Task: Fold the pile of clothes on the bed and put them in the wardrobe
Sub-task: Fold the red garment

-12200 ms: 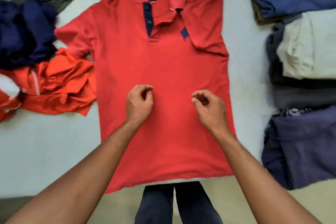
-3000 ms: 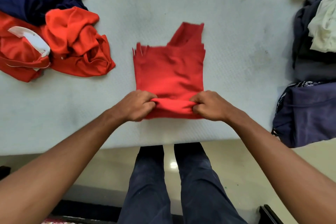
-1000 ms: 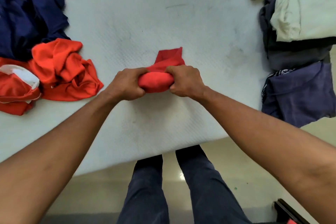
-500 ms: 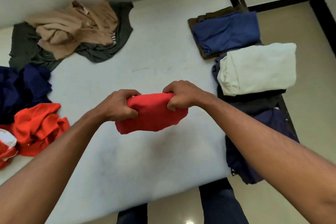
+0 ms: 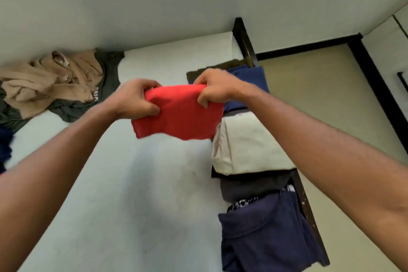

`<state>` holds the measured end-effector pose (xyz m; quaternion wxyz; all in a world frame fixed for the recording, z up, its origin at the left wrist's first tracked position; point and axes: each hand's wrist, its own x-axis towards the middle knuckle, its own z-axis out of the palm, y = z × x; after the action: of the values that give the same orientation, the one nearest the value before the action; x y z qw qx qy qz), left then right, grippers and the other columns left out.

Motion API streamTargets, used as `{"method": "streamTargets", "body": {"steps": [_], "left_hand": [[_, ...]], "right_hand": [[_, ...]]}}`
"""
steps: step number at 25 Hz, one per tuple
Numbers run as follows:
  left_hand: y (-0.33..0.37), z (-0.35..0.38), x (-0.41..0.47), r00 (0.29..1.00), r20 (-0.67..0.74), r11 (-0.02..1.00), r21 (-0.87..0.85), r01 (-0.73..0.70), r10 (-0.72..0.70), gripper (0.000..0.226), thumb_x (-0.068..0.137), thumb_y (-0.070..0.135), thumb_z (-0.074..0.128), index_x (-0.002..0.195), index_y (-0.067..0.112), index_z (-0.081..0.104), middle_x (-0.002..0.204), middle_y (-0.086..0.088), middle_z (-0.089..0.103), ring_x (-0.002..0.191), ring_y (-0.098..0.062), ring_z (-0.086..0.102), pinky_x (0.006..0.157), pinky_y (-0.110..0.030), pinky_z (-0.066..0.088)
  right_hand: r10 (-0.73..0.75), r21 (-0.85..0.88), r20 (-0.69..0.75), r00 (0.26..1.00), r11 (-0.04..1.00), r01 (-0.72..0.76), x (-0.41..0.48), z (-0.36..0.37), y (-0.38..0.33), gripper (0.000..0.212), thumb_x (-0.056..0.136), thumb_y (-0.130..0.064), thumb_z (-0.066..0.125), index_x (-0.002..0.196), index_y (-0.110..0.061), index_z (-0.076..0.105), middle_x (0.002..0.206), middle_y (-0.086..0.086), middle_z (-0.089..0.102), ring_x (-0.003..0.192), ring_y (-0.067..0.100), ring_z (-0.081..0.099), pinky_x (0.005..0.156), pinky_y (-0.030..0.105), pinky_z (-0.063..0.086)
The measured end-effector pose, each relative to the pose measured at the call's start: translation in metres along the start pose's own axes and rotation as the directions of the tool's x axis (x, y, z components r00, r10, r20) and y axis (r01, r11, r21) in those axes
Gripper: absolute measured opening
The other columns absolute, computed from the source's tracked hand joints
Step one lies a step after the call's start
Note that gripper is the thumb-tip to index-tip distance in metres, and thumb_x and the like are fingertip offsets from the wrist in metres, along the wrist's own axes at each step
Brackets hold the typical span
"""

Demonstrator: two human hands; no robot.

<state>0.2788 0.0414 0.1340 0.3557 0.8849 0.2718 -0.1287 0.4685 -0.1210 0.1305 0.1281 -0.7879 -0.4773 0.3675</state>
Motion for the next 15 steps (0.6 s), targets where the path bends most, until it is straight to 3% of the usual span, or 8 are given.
{"method": "streamTargets", "body": {"steps": [4, 6, 8, 11, 15], "left_hand": [[0.049, -0.032, 0.066, 0.939, -0.290, 0.981, 0.111, -0.160, 0.186, 0.065, 0.053, 0.032, 0.060, 0.117, 0.026, 0.067, 0.100, -0.003, 0.071, 0.095, -0.027, 0.066, 0.085, -0.036, 0.053], [0.068, -0.027, 0.093, 0.917, -0.342, 0.979, 0.073, -0.190, 0.204, 0.064, 0.055, 0.030, 0.061, 0.118, 0.027, 0.065, 0.100, -0.001, 0.070, 0.094, -0.025, 0.066, 0.084, -0.037, 0.055], [0.080, -0.007, 0.111, 0.917, -0.349, 0.980, 0.014, -0.200, 0.192, 0.061, 0.056, 0.027, 0.061, 0.117, 0.028, 0.065, 0.097, 0.003, 0.068, 0.090, -0.021, 0.065, 0.079, -0.033, 0.055], [0.083, 0.046, 0.112, 0.905, -0.362, 0.967, -0.028, -0.251, 0.224, 0.061, 0.056, 0.024, 0.059, 0.117, 0.024, 0.068, 0.097, 0.008, 0.067, 0.090, -0.016, 0.064, 0.077, -0.025, 0.050], [0.062, 0.125, 0.070, 0.906, -0.338, 0.943, -0.121, -0.310, 0.254, 0.067, 0.059, 0.024, 0.064, 0.126, 0.022, 0.064, 0.115, 0.010, 0.067, 0.103, -0.011, 0.063, 0.090, -0.024, 0.049]], "right_hand": [[-0.037, -0.073, -0.303, 0.952, 0.997, 0.016, 0.021, -0.083, 0.026, 0.015, 0.058, -0.022, 0.075, 0.067, -0.020, 0.063, 0.060, -0.004, 0.054, 0.072, 0.020, 0.059, 0.051, 0.028, 0.037], [-0.038, -0.085, -0.411, 0.911, 0.996, 0.004, 0.024, -0.105, 0.047, 0.014, 0.061, -0.019, 0.072, 0.074, -0.022, 0.069, 0.069, -0.002, 0.063, 0.075, 0.020, 0.061, 0.059, 0.029, 0.045], [-0.036, -0.145, -0.474, 0.880, 0.989, -0.038, 0.025, -0.109, 0.070, 0.036, 0.061, -0.018, 0.066, 0.095, -0.022, 0.078, 0.081, 0.001, 0.073, 0.080, 0.021, 0.066, 0.069, 0.033, 0.055], [0.013, -0.106, -0.514, 0.857, 0.991, -0.079, 0.009, -0.080, 0.107, 0.050, 0.058, -0.021, 0.059, 0.102, -0.030, 0.078, 0.085, -0.002, 0.076, 0.084, 0.021, 0.069, 0.072, 0.037, 0.057], [-0.057, -0.091, -0.564, 0.824, 0.996, 0.007, -0.032, -0.001, 0.138, 0.054, 0.061, -0.026, 0.047, 0.107, -0.028, 0.076, 0.101, -0.008, 0.076, 0.096, 0.020, 0.070, 0.079, 0.039, 0.056]]}}
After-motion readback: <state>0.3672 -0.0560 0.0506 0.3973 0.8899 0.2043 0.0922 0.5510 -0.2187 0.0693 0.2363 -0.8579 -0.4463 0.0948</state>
